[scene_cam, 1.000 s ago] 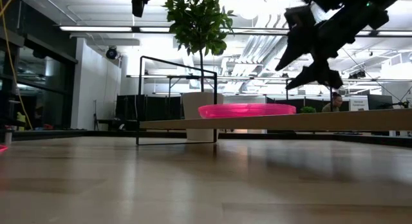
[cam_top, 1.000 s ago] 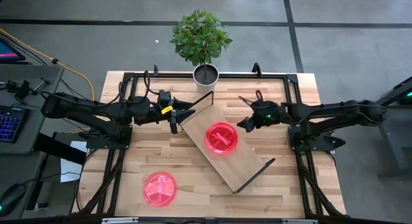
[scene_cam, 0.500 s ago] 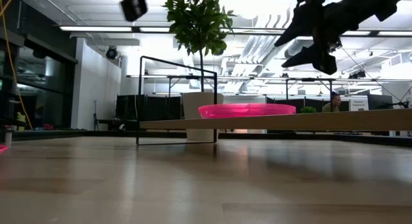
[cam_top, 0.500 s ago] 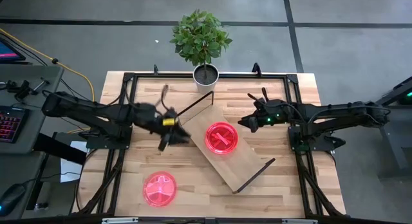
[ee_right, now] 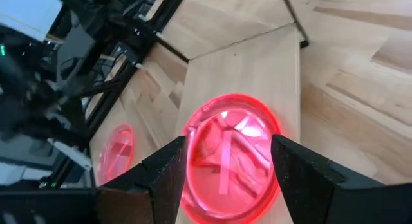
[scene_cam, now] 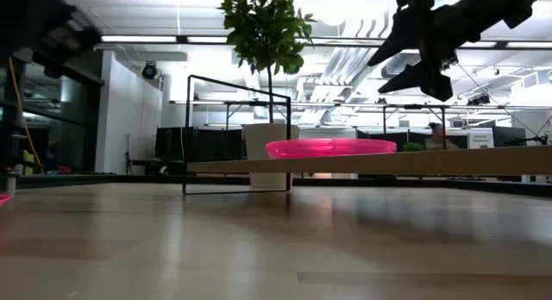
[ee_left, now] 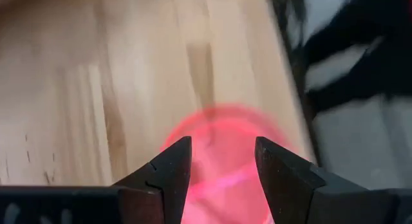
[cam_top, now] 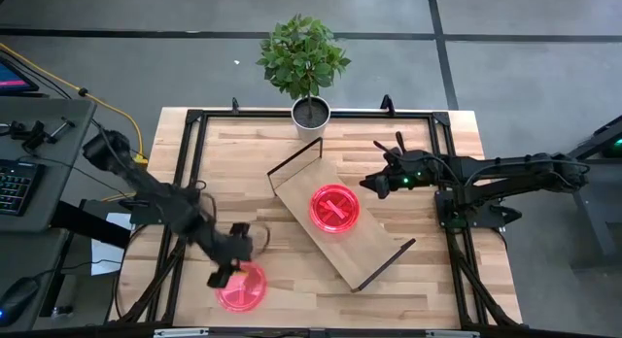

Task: Place and stack plates onto a shelf
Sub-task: Stack the pink plate on top of the other pink plate on the shelf

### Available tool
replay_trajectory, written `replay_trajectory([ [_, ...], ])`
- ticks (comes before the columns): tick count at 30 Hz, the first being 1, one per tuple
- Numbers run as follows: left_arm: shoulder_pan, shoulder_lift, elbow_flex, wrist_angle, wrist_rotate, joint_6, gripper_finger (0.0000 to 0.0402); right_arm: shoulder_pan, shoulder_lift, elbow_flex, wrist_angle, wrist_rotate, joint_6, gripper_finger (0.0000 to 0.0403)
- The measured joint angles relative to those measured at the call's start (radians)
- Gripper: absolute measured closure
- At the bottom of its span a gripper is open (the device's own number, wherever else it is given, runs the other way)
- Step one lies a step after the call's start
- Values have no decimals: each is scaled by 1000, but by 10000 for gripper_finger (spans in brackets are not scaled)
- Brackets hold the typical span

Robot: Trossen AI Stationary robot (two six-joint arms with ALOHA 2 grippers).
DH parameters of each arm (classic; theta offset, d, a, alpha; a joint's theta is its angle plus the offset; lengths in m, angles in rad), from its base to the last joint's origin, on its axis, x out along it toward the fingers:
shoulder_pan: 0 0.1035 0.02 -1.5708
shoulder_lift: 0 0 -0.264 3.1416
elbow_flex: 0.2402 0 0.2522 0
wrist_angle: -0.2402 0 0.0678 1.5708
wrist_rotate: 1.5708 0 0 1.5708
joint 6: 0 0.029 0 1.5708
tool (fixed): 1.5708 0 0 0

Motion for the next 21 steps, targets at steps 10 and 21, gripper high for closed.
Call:
replay_trajectory([
  [10,-118,287,-1,-37,-183,73,241,0,0,0,-7,18,25,194],
  [21,-89,356,-47,35,-146,-5,241,0,0,0,-15,18,32,194],
])
